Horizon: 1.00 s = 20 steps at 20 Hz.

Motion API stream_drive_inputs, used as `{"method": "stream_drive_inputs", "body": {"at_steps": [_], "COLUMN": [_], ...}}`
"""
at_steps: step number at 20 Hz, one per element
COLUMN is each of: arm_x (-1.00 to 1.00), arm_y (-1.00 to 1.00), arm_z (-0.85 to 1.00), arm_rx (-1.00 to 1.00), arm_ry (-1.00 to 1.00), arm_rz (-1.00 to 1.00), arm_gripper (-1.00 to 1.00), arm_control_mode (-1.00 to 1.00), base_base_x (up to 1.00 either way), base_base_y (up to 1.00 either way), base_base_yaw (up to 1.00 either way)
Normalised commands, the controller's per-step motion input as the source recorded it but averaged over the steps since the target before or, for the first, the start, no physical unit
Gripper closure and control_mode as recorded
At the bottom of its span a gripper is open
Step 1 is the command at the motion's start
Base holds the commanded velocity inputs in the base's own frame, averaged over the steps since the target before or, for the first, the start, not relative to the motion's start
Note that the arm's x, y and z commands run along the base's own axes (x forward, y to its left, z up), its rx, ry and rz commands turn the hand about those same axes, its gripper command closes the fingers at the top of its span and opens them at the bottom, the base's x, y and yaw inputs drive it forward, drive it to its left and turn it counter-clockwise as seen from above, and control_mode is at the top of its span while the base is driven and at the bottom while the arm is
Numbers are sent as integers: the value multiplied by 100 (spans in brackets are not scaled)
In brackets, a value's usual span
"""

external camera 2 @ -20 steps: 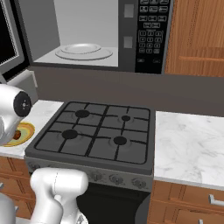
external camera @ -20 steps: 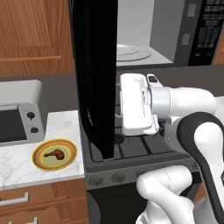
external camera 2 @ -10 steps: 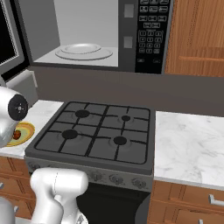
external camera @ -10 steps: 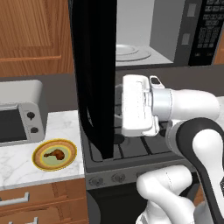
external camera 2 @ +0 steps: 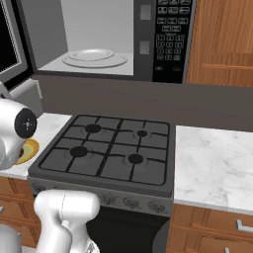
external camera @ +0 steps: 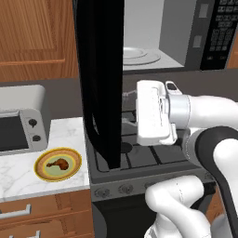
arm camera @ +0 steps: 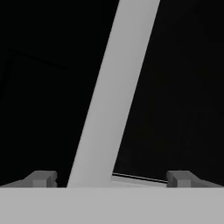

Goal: Pick the chicken drumstick from the counter and place it in the microwave. Then turn on the microwave.

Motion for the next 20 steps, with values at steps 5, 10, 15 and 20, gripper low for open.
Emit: {"method": "stream_drive_inputs", "body": {"at_steps": [5, 10, 15, 20], "arm_x": [-9, -5, 0, 0], "arm_y": [-13, -12, -22, -25], "arm_z": [0, 2, 4, 1], "arm_rx": [0, 0, 1, 5], "arm_ry": [5, 8, 9, 6], "arm_rz": [-3, -8, -7, -3], "arm_gripper": [-100, -100, -100, -100], "arm_control_mode": [-100, -100, -100, -100], "base_base_x": [0, 0, 0, 0], "base_base_y": [0, 0, 0, 0], "base_base_yaw": [0, 0, 0, 0]}}
